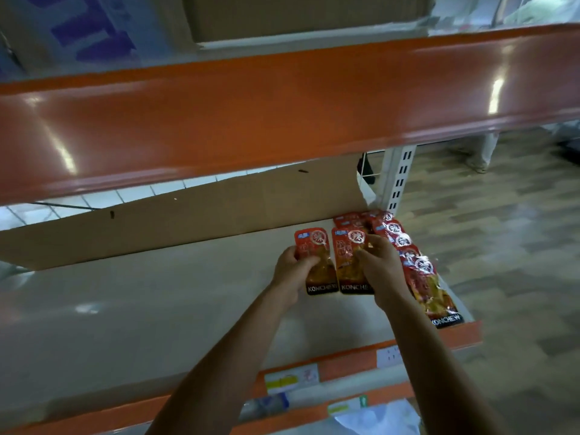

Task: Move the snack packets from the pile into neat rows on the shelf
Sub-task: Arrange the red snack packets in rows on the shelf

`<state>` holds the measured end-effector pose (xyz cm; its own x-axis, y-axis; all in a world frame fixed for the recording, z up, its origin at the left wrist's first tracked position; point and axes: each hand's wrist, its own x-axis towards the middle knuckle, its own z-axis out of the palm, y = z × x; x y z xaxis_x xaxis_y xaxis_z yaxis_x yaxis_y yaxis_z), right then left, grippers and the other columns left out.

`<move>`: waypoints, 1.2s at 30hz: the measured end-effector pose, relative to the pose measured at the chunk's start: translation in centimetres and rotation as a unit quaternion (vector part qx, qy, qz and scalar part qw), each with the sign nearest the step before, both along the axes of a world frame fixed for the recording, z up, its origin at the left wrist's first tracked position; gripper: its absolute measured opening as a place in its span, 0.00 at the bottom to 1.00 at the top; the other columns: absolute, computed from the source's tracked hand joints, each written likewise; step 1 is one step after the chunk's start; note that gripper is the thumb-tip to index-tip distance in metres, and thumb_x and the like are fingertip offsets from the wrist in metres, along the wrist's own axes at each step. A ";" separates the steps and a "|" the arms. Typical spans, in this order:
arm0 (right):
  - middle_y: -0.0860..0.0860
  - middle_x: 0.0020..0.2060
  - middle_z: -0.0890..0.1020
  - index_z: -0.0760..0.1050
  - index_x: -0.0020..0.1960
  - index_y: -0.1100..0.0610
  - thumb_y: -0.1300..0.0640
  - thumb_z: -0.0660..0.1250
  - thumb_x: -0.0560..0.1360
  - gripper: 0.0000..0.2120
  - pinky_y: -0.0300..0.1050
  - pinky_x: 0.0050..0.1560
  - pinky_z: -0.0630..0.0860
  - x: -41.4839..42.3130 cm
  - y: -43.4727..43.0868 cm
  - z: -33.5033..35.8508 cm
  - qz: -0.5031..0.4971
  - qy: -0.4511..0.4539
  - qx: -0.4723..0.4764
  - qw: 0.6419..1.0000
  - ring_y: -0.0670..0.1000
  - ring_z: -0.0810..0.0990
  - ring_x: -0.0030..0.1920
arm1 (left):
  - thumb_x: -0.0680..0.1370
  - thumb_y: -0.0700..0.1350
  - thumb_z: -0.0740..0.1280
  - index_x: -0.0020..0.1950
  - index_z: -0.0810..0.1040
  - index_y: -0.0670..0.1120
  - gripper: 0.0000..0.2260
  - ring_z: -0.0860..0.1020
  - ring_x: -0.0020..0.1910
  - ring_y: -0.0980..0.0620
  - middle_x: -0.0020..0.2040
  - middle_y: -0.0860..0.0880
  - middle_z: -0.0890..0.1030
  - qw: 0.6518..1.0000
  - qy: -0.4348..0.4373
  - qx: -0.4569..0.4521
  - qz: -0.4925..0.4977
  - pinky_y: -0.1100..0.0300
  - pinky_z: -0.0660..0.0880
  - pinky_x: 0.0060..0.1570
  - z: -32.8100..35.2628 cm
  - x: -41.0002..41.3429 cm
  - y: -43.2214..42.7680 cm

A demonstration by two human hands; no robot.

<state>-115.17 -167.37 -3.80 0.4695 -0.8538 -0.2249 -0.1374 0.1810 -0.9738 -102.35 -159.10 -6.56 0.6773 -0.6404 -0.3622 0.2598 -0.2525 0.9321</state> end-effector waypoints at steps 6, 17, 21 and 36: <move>0.51 0.48 0.82 0.72 0.60 0.47 0.61 0.63 0.70 0.21 0.56 0.47 0.82 -2.0 -3.0 0.4 -0.087 0.005 -0.036 0.996 0.54 0.83 0.46 | 0.76 0.41 0.69 0.44 0.78 0.47 0.02 0.82 0.45 0.47 0.47 0.44 0.83 0.999 -0.043 -0.006 0.000 0.55 0.79 0.46 -0.6 -1.3 -3.6; 0.52 0.47 0.84 0.75 0.64 0.51 0.62 0.61 0.66 0.26 0.58 0.45 0.82 -3.9 -7.1 -0.1 -0.129 0.039 -0.088 0.987 0.54 0.84 0.44 | 0.71 0.40 0.76 0.38 0.79 0.47 0.07 0.82 0.38 0.50 0.44 0.45 0.84 0.996 -0.071 0.038 0.039 0.58 0.80 0.40 -1.0 -2.4 -7.8; 0.54 0.50 0.83 0.73 0.66 0.55 0.68 0.62 0.73 0.22 0.54 0.45 0.82 -4.0 -7.8 0.0 -0.115 0.048 -0.089 0.988 0.53 0.83 0.45 | 0.71 0.39 0.76 0.39 0.78 0.45 0.07 0.80 0.33 0.53 0.43 0.45 0.83 0.996 -0.063 0.046 0.033 0.60 0.80 0.40 -1.0 -2.6 -8.7; 0.53 0.51 0.81 0.72 0.65 0.56 0.67 0.64 0.74 0.20 0.54 0.46 0.82 -2.9 -8.0 -0.3 -0.061 0.081 -0.139 0.985 0.51 0.82 0.47 | 0.73 0.54 0.72 0.52 0.76 0.47 0.14 0.79 0.48 0.51 0.47 0.51 0.81 0.937 -0.307 0.165 -0.011 0.61 0.70 0.44 -0.2 -2.8 -8.9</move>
